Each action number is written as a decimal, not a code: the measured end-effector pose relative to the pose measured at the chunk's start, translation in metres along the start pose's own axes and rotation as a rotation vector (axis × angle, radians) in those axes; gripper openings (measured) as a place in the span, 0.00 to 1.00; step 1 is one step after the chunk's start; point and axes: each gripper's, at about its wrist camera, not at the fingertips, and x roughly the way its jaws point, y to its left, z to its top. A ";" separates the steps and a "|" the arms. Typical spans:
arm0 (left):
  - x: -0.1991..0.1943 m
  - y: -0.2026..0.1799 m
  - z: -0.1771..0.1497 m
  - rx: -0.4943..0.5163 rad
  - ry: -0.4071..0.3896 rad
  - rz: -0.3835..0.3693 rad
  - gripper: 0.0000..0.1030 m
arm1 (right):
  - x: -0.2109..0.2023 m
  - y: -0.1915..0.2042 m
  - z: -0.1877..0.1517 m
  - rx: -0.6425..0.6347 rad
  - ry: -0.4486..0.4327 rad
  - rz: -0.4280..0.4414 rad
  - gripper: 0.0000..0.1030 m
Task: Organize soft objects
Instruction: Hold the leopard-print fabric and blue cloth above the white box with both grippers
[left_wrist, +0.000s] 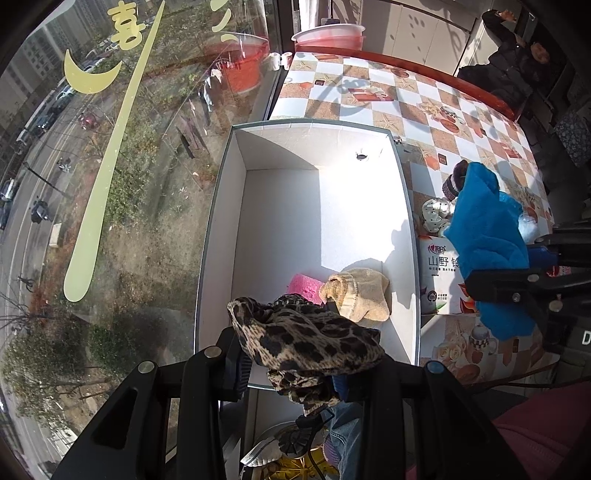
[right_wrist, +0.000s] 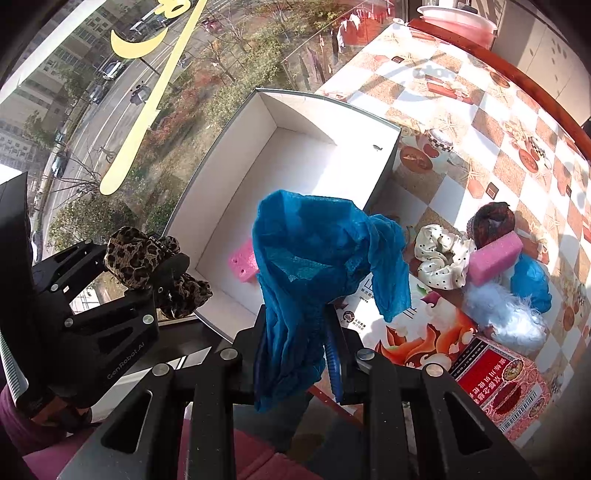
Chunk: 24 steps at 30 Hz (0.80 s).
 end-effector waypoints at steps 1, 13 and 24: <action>0.000 0.001 0.000 -0.002 0.003 -0.001 0.37 | 0.002 0.000 0.000 0.000 0.006 0.001 0.27; 0.012 0.006 0.002 -0.030 0.040 -0.003 0.37 | 0.014 0.005 0.014 -0.038 0.037 0.002 0.27; 0.019 0.007 0.003 -0.048 0.071 0.003 0.37 | 0.025 0.008 0.023 -0.054 0.062 0.021 0.27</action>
